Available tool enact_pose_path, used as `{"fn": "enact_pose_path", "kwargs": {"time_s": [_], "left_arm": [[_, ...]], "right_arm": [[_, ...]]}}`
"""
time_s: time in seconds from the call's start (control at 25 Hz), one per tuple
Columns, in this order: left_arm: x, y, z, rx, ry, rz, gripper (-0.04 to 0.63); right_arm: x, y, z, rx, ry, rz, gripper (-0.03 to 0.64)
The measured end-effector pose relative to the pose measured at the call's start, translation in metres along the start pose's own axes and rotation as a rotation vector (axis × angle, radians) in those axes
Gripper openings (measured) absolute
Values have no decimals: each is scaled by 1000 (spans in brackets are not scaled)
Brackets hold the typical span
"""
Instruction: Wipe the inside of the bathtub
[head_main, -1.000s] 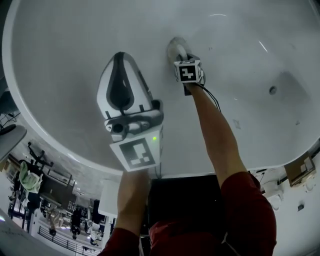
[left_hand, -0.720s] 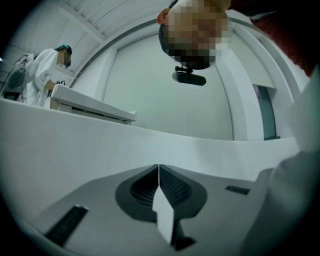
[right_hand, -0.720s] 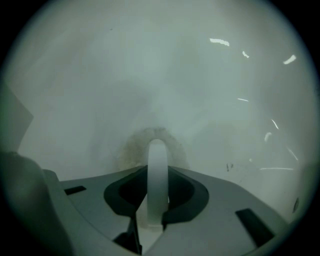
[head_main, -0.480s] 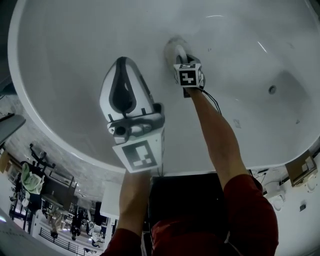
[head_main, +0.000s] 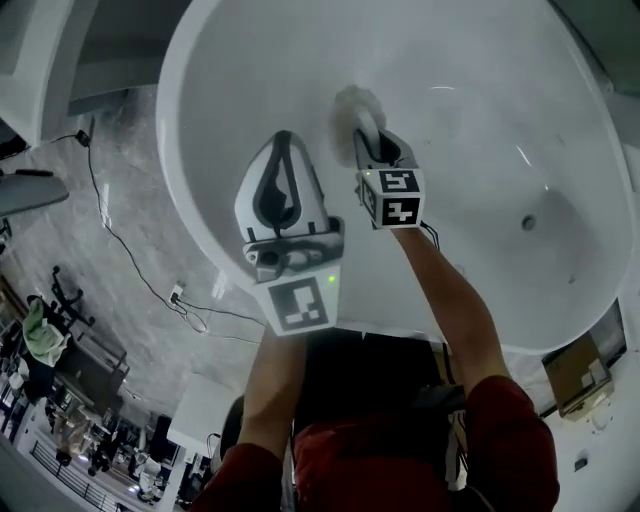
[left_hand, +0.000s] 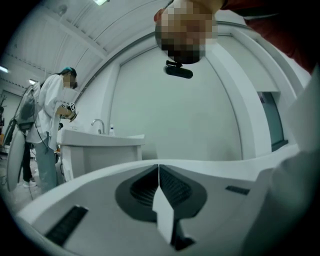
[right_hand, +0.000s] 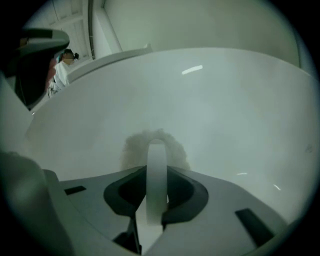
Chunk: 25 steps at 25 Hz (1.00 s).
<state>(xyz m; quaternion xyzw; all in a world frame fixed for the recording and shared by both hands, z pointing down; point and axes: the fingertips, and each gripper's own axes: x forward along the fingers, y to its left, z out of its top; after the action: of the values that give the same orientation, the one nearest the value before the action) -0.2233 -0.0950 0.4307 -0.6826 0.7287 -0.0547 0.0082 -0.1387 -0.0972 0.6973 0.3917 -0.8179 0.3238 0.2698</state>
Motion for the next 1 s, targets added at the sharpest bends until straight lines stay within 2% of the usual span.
{"fn": "enact_pose_path", "kwargs": {"time_s": [0.24, 0.36, 0.48, 0.76, 1.0], "left_arm": [[0, 29, 77, 18, -77, 90, 17], [-16, 47, 102, 30, -92, 108, 17], [-22, 70, 125, 41, -108, 142, 17], [-33, 114, 155, 35, -121, 212, 17], [-38, 137, 148, 23, -114, 237, 17]], "right_arm": [[-61, 56, 119, 56, -158, 128, 94], [-91, 100, 148, 111, -209, 184, 94], [-99, 136, 176, 124, -240, 223, 94], [-83, 181, 197, 81, -197, 224, 94], [-61, 189, 191, 94, -171, 205, 94]]}}
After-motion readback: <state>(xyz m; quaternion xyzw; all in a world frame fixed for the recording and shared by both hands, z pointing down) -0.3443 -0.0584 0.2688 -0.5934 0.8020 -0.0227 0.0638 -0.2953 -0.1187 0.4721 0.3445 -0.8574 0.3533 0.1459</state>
